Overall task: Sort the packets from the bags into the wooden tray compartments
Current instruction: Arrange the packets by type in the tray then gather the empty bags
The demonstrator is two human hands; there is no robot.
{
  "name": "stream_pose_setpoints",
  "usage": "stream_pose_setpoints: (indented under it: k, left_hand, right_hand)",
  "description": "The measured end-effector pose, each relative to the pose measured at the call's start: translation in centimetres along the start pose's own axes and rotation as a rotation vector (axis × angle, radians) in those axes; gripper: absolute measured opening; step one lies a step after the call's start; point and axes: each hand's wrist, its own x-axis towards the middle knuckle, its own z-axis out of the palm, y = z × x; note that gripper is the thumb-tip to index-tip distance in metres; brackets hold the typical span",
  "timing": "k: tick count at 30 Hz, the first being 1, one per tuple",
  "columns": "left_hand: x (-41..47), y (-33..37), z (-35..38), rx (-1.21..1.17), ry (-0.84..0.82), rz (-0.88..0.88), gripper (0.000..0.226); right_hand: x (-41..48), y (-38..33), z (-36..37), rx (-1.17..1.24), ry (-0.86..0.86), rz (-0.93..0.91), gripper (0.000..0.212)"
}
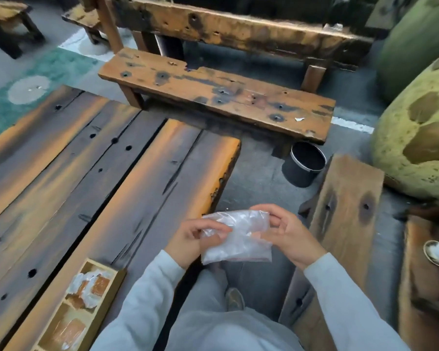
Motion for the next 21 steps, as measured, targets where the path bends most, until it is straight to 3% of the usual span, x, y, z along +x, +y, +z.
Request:
stream_pose_setpoints:
  k: [5,10,12,15,21]
  left_hand:
    - [6.0,0.9,2.8,-0.114,-0.092,-0.091,0.023]
    - [13.6,3.3,5.1,-0.234,-0.157,-0.143,0.023]
    - [16.6,4.6,5.5,-0.181,-0.194,-0.116,0.026]
    - [21.1,6.5,5.4,-0.052,-0.240,-0.053,0.030]
    - [29.5,8.9,4.6,-0.033,-0.278,-0.055,0.044]
  right_hand:
    - [1.1,-1.3,-4.2,0.086,0.199,-0.050,0.053]
    - [4.3,-3.1,-8.3,0.044,0.378,-0.099,0.030]
    - [6.0,-4.3,-9.7,-0.005,0.428,-0.099,0.026]
    - [9.1,-6.7,-10.8,-0.036,0.452,-0.085,0.033]
    - [15.8,-9.5,-12.6,0.104,0.459,0.088,0.022]
